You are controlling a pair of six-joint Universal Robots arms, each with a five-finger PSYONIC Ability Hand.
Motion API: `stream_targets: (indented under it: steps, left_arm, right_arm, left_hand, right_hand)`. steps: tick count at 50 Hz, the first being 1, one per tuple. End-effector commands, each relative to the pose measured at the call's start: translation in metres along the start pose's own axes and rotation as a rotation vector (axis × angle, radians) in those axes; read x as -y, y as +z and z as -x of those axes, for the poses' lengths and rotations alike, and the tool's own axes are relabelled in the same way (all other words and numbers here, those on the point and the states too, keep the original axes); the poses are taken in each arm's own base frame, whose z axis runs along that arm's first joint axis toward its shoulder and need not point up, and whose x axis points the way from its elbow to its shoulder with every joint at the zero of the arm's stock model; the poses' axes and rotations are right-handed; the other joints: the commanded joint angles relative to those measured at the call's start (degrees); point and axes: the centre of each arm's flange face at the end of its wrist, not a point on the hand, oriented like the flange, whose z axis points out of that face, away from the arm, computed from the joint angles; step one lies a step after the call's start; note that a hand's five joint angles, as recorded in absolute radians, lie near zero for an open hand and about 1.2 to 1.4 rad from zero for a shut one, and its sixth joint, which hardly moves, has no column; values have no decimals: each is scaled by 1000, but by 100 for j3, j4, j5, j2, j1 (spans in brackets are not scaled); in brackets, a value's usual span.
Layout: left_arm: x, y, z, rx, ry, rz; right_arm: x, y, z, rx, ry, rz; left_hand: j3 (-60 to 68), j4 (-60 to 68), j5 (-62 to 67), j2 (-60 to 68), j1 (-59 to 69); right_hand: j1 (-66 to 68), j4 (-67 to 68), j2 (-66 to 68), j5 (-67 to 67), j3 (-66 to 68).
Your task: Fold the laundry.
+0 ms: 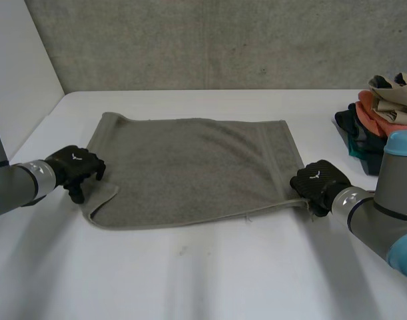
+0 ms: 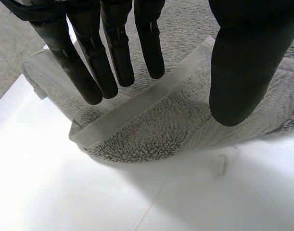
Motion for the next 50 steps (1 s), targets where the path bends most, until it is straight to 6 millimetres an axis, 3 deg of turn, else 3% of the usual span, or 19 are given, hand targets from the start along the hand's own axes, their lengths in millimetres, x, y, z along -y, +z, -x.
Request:
stream_targets:
  steps: [1, 6, 13, 16, 17, 18, 19, 23, 32, 40, 44, 47, 48, 50]
  left_arm:
    - [3, 5, -2, 20, 10, -38]
    - [10, 8, -15, -14, 14, -61]
    - [8, 14, -22, -37, 24, -39]
    - [5, 14, -22, -46, 29, -19]
    - [5, 13, -23, -50, 31, -15]
    - [3, 12, -23, -54, 34, -6]
    - [3, 11, -23, -56, 36, -4]
    - [-2, 9, -22, -60, 47, 20]
    - [-2, -22, 0, 53, 30, 39]
    - [-31, -68, -15, 30, -4, 164]
    - [-34, -88, -22, 14, 28, 203]
    - [-27, -91, -22, 26, 35, 158]
    - [-20, -86, -24, 25, 31, 80]
    - [-13, -80, -27, 17, 17, 1]
  right_arm:
    - [-1, 0, 1, 2, 1, 3]
    - [-1, 0, -2, -5, 2, 4]
    - [-2, 1, -3, -7, 0, 6]
    - [-3, 1, -4, -10, -4, 8]
    - [-3, 1, -5, -11, -5, 9]
    - [-3, 1, -5, -12, -5, 8]
    - [-3, 1, -6, -14, -6, 8]
    - [-4, 1, -8, -17, -4, 10]
    - [0, -13, -18, -19, 13, 39]
    - [4, -49, -18, 158, -44, 112]
    - [-1, -69, -15, 305, -136, 178]
    - [0, -72, -16, 341, -178, 181]
    - [0, -69, -17, 325, -176, 175]
    - [0, -63, -17, 307, -162, 169]
  left_hand:
    - [265, 300, 339, 315, 476]
    - [-373, -338, -299, -323, -163]
    - [-224, -189, -150, -174, -13]
    - [766, 801, 840, 816, 976]
    - [1419, 1454, 1493, 1469, 1630]
    - [2975, 3010, 3049, 3025, 3185]
    - [3490, 3525, 3564, 3540, 3700]
    - [4486, 4520, 4560, 4536, 4696]
    - [4486, 4520, 4560, 4536, 4696]
    - [4486, 4520, 4560, 4536, 4696]
    - [4486, 4520, 4560, 4536, 4696]
    - [4486, 4520, 4560, 4536, 4696]
    - [3572, 3606, 3646, 3621, 3782]
    - [298, 333, 372, 348, 508]
  right_hand:
    - [1586, 1148, 1267, 1109, 1189]
    - [1586, 1148, 1267, 1109, 1189]
    - [1586, 1148, 1267, 1109, 1189]
    - [1586, 1148, 1267, 1109, 1189]
    - [1586, 1148, 1267, 1109, 1189]
    - [1586, 1148, 1267, 1109, 1189]
    - [1586, 1148, 1267, 1109, 1189]
    - [1586, 1148, 1267, 1109, 1189]
    - [1586, 1148, 1267, 1109, 1189]
    - [1586, 1148, 1267, 1109, 1189]
    - [1586, 1148, 1267, 1109, 1189]
    - [1586, 1148, 1267, 1109, 1189]
    - [1586, 1148, 1267, 1109, 1189]
    - [1586, 1148, 1267, 1109, 1189]
